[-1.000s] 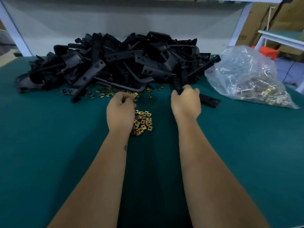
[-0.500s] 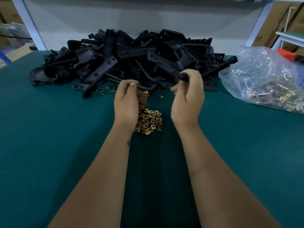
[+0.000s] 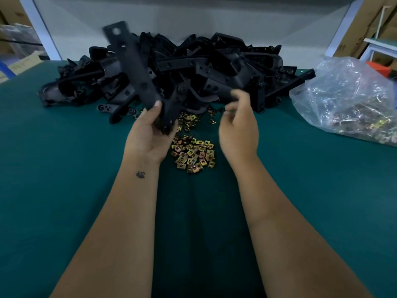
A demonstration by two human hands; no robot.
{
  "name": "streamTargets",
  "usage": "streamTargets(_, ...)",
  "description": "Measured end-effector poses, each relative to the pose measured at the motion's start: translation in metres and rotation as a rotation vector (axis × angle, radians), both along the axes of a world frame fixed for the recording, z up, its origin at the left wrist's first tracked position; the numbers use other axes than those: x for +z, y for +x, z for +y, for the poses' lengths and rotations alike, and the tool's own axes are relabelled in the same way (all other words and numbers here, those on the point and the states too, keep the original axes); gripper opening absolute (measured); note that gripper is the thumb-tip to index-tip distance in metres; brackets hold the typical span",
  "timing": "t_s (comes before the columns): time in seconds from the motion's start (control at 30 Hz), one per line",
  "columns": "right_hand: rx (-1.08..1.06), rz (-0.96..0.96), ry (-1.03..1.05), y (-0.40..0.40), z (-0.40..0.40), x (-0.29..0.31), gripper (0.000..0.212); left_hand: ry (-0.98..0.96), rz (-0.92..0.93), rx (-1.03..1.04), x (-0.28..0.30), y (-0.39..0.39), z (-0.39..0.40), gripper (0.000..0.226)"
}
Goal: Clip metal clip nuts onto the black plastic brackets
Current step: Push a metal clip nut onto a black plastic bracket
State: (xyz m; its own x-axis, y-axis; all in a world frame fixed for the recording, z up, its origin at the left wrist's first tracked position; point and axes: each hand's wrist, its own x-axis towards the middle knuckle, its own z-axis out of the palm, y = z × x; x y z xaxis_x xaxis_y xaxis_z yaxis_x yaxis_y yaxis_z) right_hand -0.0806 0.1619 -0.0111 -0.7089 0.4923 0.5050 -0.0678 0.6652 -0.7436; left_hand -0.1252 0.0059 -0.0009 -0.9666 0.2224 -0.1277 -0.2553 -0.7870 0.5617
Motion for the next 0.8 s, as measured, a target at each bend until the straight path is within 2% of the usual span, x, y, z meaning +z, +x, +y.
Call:
streamTargets(0.1, 0.056, -0.307, 0.028, -0.006, 0.019, -0.004, 0.037, -0.042, 0.055, 0.071, -0.004, -0.006, -0.002, 0.017)
streamTargets(0.17, 0.134, -0.469, 0.219, -0.008, 0.018, -0.005, 0.039, -0.080, 0.075, 0.090, -0.006, -0.009, 0.000, 0.018)
streamTargets(0.23, 0.152, -0.538, 0.418, -0.012, 0.014, -0.007, 0.037, -0.108, 0.083, 0.092, -0.007, -0.010, 0.002, 0.018)
streamTargets(0.3, 0.149, -0.471, 0.404, -0.013, 0.012, -0.006, 0.028, -0.142, 0.080, 0.082, -0.008, -0.012, 0.004, 0.016)
streamTargets(0.4, 0.149, -0.365, 0.230, -0.011, 0.011, -0.007, 0.013, -0.169, 0.099, 0.069, -0.009, -0.012, 0.008, 0.015)
streamTargets(0.57, 0.163, -0.220, 0.001, -0.009, 0.005, -0.004, 0.021, -0.133, 0.078, 0.022, -0.010, -0.010, 0.015, 0.016)
streamTargets(0.7, 0.249, -0.039, -0.308, -0.007, 0.000, 0.003, 0.027, -0.191, 0.049, 0.020, -0.009, -0.011, 0.016, 0.015)
streamTargets(0.8, 0.282, 0.009, -0.427, -0.007, -0.002, 0.003, 0.026, -0.241, 0.052, 0.024, -0.007, -0.009, 0.019, 0.016)
